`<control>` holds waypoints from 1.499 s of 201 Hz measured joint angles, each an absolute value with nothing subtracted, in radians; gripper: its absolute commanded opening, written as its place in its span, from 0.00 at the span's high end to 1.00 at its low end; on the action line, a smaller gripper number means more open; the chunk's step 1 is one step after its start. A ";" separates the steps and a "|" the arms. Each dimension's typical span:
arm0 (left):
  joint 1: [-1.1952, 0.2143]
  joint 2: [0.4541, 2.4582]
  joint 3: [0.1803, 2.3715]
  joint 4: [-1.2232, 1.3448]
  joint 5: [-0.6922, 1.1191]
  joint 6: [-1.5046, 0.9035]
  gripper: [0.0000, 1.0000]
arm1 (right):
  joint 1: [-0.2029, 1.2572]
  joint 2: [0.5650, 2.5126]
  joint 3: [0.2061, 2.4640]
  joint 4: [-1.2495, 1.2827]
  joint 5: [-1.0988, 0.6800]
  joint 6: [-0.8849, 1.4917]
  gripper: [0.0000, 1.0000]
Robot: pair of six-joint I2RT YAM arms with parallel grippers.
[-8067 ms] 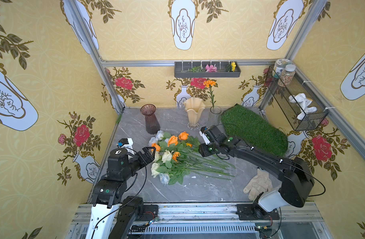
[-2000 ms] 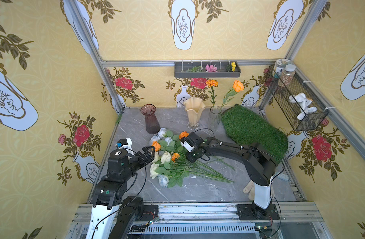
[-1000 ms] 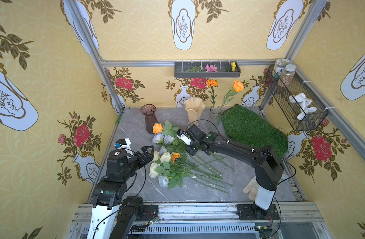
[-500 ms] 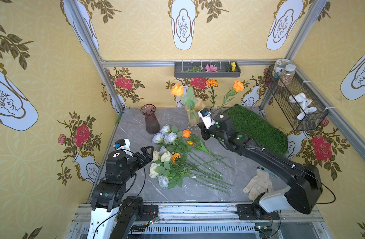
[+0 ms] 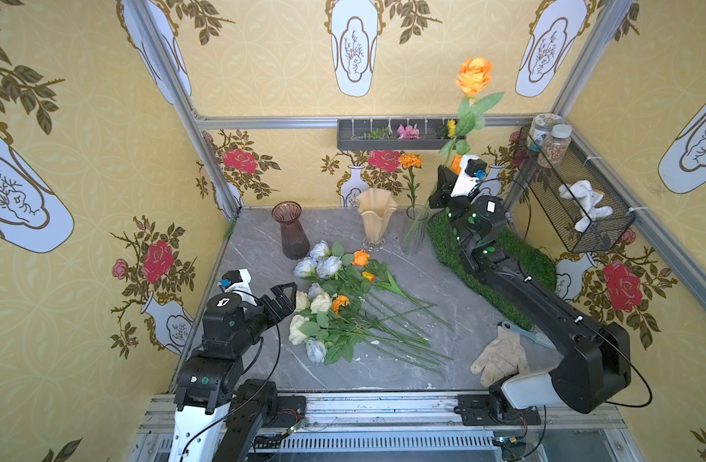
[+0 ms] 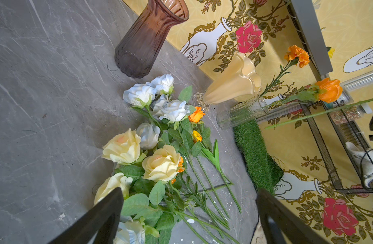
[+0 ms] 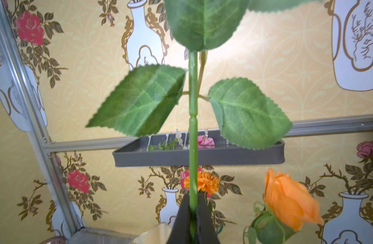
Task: Arrange the flowers in different vases according to their colors
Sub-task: Insert the flower into the vase.
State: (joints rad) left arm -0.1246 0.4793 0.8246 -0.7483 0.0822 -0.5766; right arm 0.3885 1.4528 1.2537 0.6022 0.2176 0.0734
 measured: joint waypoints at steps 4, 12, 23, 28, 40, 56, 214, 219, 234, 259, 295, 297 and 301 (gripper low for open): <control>-0.125 0.479 0.825 -0.748 0.082 -0.577 0.00 | 0.382 1.466 1.269 0.614 0.228 0.071 1.00; -0.126 0.479 0.825 -0.748 0.082 -0.577 0.00 | 0.371 1.490 1.297 0.636 0.236 0.063 1.00; -0.129 0.480 0.825 -0.748 0.082 -0.577 0.00 | 0.357 1.526 1.339 0.661 0.242 0.047 1.00; -0.130 0.480 0.825 -0.748 0.082 -0.577 0.00 | 0.353 1.539 1.352 0.666 0.242 0.045 1.00; -0.131 0.480 0.825 -0.748 0.082 -0.577 0.00 | 0.344 1.578 1.391 0.691 0.258 0.017 1.00; -0.133 0.484 0.825 -0.748 0.082 -0.577 0.00 | 0.339 1.617 1.420 0.711 0.267 -0.021 1.00; -0.135 0.502 0.825 -0.748 0.082 -0.577 0.00 | 0.308 1.759 1.293 0.813 0.293 -0.058 0.50; -0.135 0.502 0.825 -0.748 0.082 -0.577 0.00 | 0.310 1.759 1.289 0.813 0.294 -0.058 0.45; -0.135 0.502 0.825 -0.748 0.082 -0.577 0.00 | 0.316 1.752 1.278 0.804 0.309 -0.057 0.31; -0.135 0.501 0.825 -0.748 0.082 -0.577 0.00 | 0.324 1.713 1.270 0.771 0.317 -0.048 0.24; -0.136 0.490 0.825 -0.748 0.082 -0.577 0.00 | 0.327 1.618 1.267 0.681 0.338 -0.007 0.20; -0.136 0.488 0.825 -0.748 0.082 -0.577 0.00 | 0.327 1.613 1.267 0.673 0.339 -0.003 0.20; -0.136 0.487 0.825 -0.748 0.082 -0.577 0.00 | 0.327 1.600 1.266 0.661 0.339 -0.001 0.19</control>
